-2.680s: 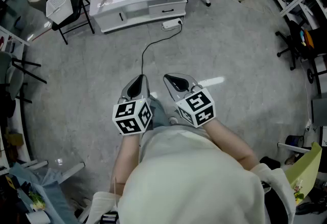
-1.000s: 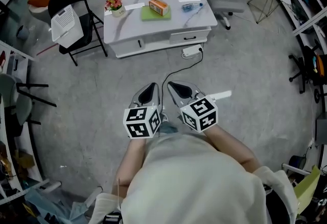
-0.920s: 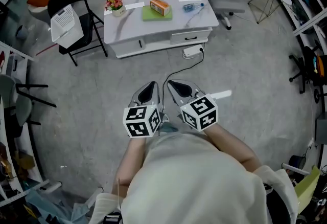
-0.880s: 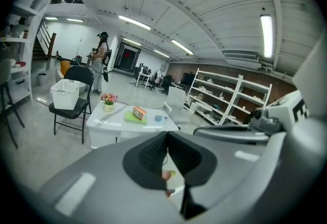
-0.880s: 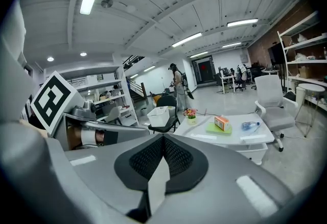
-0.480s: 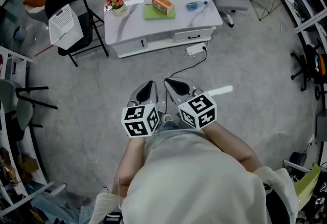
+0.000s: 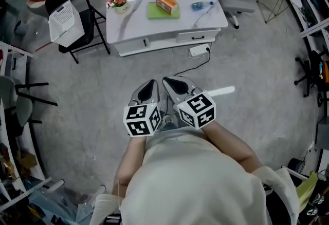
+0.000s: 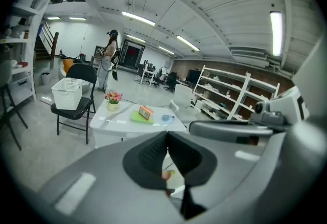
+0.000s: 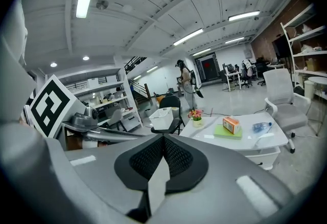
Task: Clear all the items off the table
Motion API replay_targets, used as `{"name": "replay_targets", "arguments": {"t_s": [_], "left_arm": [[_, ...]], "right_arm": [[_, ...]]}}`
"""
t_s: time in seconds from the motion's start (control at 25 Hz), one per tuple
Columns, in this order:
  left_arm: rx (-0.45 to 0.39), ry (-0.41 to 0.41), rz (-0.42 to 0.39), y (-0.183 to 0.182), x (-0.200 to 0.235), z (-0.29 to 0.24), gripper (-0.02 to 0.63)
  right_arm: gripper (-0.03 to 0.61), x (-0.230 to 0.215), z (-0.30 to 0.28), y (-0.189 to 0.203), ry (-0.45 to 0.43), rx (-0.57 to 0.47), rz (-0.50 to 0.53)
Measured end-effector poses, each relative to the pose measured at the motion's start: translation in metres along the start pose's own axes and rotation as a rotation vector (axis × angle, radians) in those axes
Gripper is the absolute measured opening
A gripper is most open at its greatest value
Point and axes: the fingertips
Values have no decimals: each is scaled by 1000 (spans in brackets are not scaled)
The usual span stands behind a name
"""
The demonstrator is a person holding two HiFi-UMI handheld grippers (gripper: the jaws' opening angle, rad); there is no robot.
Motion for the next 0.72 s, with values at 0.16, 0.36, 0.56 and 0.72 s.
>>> {"name": "replay_targets", "arguments": {"t_s": [0.16,0.36,0.56,0.72], "left_arm": [[-8,-27,11,-17,3,-24,9],[-11,-51,36,-40,1,-55,9],[-21,-79,40,-65,-3,-88,9],[-18,-123,54,-83,-2,-122,9]], "right_arm": [[-3,-28,-7,-12,-11,9,13],[-3,-68,-13,-30,-17,8,7],[-3,-112,-24,-54,-41,-12,3],[-3,-152,-35,-69,-63,-3,6]]}}
Point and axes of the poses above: the fingertips, and each gripper's own axes: z backward along the fingers, x to its left, y out of its underside, and after that the axes turned 14 degrees about -y, right-handed
